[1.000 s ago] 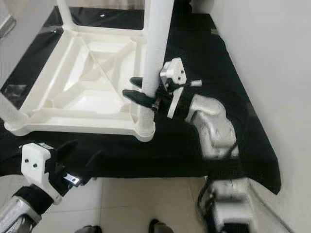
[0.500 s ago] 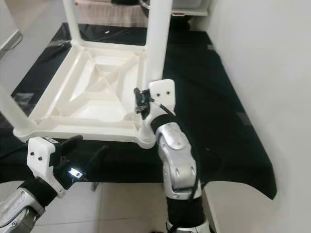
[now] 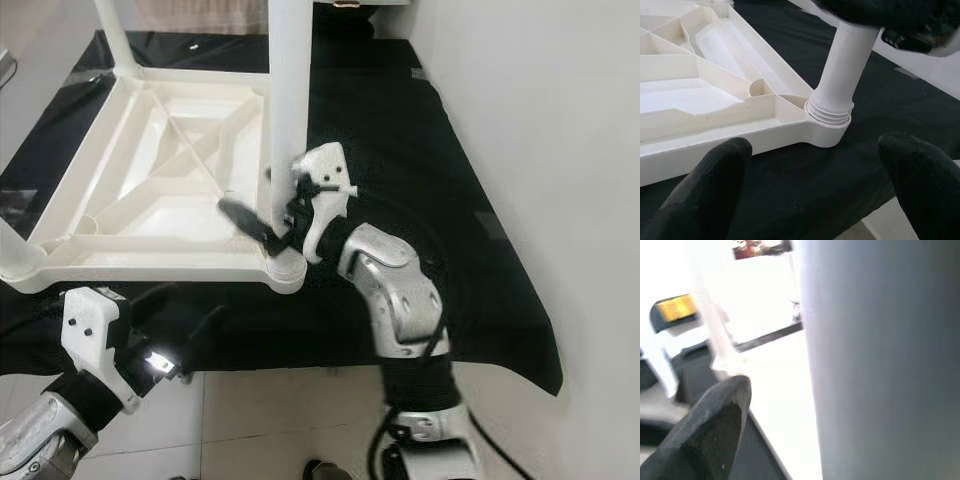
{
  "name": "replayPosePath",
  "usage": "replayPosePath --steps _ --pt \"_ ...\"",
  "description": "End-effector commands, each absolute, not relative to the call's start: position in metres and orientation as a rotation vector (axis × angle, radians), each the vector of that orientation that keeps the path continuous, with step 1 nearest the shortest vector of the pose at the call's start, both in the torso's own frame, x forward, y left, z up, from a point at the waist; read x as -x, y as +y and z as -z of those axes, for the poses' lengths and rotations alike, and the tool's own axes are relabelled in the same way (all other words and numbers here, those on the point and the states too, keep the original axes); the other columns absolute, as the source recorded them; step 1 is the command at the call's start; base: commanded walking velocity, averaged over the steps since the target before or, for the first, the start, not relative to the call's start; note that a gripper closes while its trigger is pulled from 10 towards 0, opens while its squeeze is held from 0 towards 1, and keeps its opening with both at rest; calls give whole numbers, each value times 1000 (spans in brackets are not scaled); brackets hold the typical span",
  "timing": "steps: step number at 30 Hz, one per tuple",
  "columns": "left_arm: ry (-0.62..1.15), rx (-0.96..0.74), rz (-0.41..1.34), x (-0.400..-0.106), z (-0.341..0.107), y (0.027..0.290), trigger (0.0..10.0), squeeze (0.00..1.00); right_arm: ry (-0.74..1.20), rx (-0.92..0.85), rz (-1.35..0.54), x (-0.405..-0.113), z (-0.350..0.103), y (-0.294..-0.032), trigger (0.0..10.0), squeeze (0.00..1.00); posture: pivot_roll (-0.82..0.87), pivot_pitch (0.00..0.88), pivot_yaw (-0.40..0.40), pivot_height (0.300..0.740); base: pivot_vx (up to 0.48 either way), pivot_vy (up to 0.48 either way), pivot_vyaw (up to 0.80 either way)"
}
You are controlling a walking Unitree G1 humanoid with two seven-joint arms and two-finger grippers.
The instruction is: Building children table
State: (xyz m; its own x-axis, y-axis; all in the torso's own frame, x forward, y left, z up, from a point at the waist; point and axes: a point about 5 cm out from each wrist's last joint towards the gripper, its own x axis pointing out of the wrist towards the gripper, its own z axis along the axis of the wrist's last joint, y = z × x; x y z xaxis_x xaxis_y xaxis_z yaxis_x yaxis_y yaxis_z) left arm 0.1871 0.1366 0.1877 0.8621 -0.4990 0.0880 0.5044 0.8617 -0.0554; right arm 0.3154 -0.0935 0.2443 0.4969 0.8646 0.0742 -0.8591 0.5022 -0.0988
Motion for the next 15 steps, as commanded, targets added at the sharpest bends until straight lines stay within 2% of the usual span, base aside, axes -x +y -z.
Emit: replayPosePath --steps 1,3,11,12,14,15 --pt "-51 78 534 -181 -187 135 10000 0 -111 129 -1314 -307 -244 -84 10000 0 169 224 -84 740 0 0 0" --pt "-52 73 529 -180 -189 136 10000 0 -141 123 -1396 -308 -255 -83 10000 0 177 226 -86 740 0 0 0" --pt "-54 66 514 -177 -192 139 10000 0 -172 118 -1408 -326 -269 -88 10000 0 202 248 -89 740 0 0 0" --pt "-53 61 511 -176 -192 140 10000 0 -173 124 -1417 -330 -271 -90 7294 0 205 254 -86 740 0 0 0" --pt "-53 61 511 -176 -192 140 10000 0 -173 124 -1417 -330 -271 -90 7294 0 205 254 -86 740 0 0 0" --pt "-51 56 504 -175 -193 143 10000 0 -160 133 -1463 -335 -272 -98 0 0 209 259 -81 740 0 0 0"
